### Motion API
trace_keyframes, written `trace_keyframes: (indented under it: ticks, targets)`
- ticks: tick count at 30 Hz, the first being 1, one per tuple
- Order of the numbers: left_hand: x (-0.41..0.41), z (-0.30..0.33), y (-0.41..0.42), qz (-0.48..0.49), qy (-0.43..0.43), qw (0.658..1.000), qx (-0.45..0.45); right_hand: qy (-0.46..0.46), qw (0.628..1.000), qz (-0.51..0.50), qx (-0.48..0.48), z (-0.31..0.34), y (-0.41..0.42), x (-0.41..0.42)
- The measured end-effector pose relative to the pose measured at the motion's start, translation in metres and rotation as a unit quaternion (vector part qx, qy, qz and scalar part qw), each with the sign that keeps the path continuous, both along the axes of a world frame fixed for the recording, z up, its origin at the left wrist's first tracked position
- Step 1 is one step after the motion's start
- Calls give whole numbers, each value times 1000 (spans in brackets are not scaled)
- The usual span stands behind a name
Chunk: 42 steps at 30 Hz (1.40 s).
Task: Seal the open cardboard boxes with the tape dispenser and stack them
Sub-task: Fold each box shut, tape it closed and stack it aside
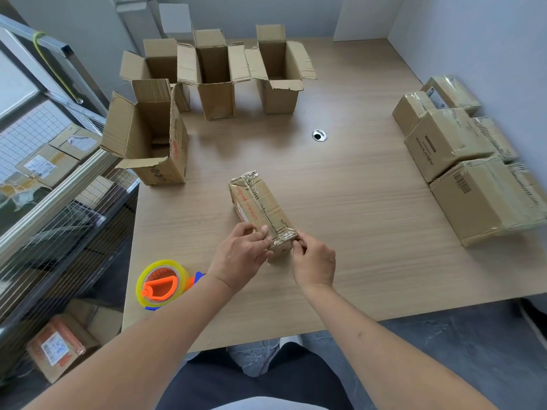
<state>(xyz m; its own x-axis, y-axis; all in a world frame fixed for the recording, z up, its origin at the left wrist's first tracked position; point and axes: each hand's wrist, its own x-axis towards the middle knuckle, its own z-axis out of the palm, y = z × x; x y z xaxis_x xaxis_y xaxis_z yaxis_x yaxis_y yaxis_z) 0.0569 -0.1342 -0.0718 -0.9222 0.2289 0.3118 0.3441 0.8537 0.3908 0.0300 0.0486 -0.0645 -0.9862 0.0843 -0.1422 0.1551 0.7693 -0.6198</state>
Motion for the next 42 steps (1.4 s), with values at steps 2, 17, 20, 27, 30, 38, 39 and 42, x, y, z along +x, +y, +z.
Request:
trace_keyframes:
  ticks: [2,17,20,27,30,38,39,42]
  targets:
    - [-2,1,2,6,-6,1000,4,-8,1000,17,16,0,-3,7]
    - [-14,19,-28,-95,-79,992,36,94,969,136,181,18,-19,-8]
    - [-14,23,-29,-57,-77,995,-12,91,956,168,222,21,-21,-15]
    - [-20,15,-35,20,-194,977,-83,41,959,196,202,14,-22,-10]
    - [-21,14,-34,22,-204,975,-79,26,970,190,149,17,-19,-12]
    - [-22,26,-38,11,-241,965,-100,2,947,268,179,26,-36,-41]
    - [-22,28,-39,19,-244,964,-101,-13,948,272,167,26,-39,-45]
    - [-22,38,-44,71,-243,965,-74,-38,949,271,155,28,-46,-54]
